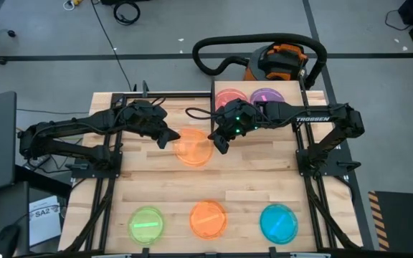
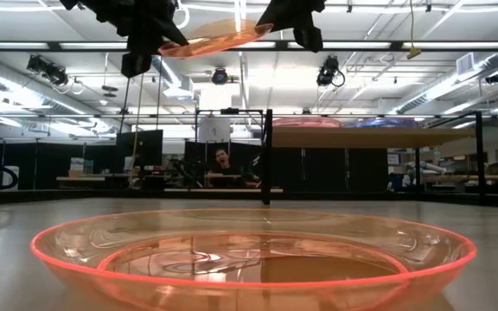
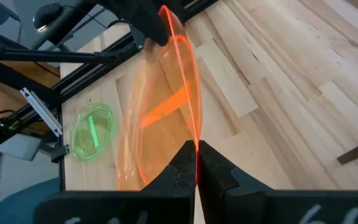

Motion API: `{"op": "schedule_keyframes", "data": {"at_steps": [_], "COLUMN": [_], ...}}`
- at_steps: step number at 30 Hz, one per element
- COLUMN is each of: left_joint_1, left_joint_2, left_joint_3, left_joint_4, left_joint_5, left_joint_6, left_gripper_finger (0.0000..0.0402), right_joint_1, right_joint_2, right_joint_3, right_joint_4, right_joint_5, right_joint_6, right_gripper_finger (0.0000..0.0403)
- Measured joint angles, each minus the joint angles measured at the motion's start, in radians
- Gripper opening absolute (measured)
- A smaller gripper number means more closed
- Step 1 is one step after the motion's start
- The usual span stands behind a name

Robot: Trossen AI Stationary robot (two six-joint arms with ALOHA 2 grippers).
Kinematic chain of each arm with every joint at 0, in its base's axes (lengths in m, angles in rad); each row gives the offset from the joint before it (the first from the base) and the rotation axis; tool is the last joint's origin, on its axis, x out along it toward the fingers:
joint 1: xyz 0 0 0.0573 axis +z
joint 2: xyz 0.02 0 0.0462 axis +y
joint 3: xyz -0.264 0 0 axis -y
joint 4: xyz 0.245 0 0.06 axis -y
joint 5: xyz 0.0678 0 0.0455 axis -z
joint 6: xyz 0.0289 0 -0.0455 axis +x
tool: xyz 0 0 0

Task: Place and stack plates onto a shelf
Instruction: Stack the top orange plate on top of the pink plate on the shelf

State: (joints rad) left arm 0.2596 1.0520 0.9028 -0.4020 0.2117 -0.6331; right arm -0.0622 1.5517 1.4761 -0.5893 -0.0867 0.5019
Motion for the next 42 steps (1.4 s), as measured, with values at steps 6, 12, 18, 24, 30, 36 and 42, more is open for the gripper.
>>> {"op": "schedule_keyframes", "data": {"at_steps": [6, 12, 18, 24, 30, 36, 42], "left_joint_1": [0.026, 0.054, 0.102, 0.154, 0.180, 0.182, 0.182], "left_joint_2": [-0.012, -0.042, -0.099, -0.155, -0.171, -0.169, -0.169], "left_joint_3": [0.000, -0.001, 0.000, 0.000, -0.001, -0.001, -0.001], "left_joint_4": [0.010, 0.009, 0.002, -0.086, -0.233, -0.317, -0.329], "left_joint_5": [0.109, 0.114, 0.113, 0.113, 0.057, -0.058, -0.096], "left_joint_6": [0.001, 0.043, 0.071, 0.096, 0.159, 0.220, 0.228], "left_gripper_finger": [0.0105, 0.0105, 0.0105, 0.0105, 0.0105, 0.0105, 0.0105], "right_joint_1": [-0.033, -0.078, -0.123, -0.178, -0.242, -0.316, -0.399], "right_joint_2": [0.000, 0.000, 0.000, -0.001, -0.017, -0.057, -0.109], "right_joint_3": [0.000, 0.000, 0.000, 0.000, 0.000, 0.000, 0.000], "right_joint_4": [-0.003, -0.008, -0.012, -0.016, -0.022, -0.051, -0.085], "right_joint_5": [-0.025, -0.080, -0.112, -0.166, -0.190, -0.197, -0.196], "right_joint_6": [0.001, 0.000, 0.000, -0.008, -0.022, -0.034, -0.053], "right_gripper_finger": [0.0010, 0.0010, 0.0010, 0.0010, 0.0010, 0.0010, 0.0010]}}
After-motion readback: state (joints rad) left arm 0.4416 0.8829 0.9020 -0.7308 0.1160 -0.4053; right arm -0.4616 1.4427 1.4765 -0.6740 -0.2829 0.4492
